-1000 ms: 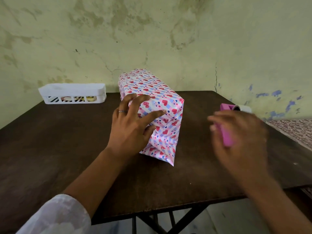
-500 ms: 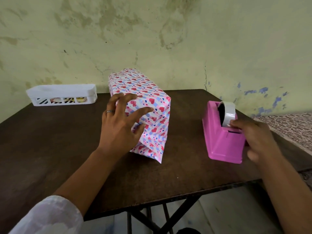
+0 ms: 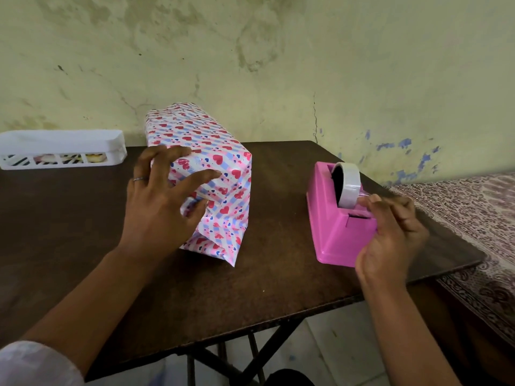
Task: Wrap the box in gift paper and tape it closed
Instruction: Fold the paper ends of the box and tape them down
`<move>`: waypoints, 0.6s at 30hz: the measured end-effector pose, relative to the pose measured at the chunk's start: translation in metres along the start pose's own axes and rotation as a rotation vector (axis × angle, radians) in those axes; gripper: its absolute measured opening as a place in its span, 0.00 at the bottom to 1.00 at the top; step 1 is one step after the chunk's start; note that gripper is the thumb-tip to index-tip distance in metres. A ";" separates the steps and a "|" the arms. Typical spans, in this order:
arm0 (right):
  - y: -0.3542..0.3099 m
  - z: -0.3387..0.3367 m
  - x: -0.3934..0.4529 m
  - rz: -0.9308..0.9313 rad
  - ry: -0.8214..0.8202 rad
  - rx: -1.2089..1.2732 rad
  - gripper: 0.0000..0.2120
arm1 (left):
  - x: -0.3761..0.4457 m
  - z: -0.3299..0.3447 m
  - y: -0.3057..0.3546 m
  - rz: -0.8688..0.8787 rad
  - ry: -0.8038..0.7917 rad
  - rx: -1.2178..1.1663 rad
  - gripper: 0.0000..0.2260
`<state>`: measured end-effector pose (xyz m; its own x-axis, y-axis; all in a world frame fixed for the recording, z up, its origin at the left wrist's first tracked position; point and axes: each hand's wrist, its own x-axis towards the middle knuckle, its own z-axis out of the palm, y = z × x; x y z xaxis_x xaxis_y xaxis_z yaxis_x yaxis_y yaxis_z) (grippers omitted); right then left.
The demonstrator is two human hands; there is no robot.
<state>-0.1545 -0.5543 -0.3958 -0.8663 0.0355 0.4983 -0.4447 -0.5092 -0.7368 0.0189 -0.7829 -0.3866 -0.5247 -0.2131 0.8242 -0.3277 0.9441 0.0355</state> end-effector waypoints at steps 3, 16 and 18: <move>-0.002 0.001 -0.004 -0.070 -0.013 -0.010 0.14 | 0.000 0.000 0.000 -0.005 -0.004 0.012 0.18; -0.001 0.009 -0.004 -0.201 -0.007 -0.150 0.06 | -0.001 0.003 -0.002 0.005 0.001 0.013 0.18; -0.011 0.005 -0.004 -0.068 0.002 -0.164 0.07 | -0.001 0.003 -0.002 0.002 -0.002 0.015 0.18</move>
<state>-0.1449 -0.5531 -0.3882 -0.8333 0.0669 0.5487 -0.5333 -0.3585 -0.7662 0.0179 -0.7848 -0.3892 -0.5271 -0.2118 0.8230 -0.3382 0.9407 0.0255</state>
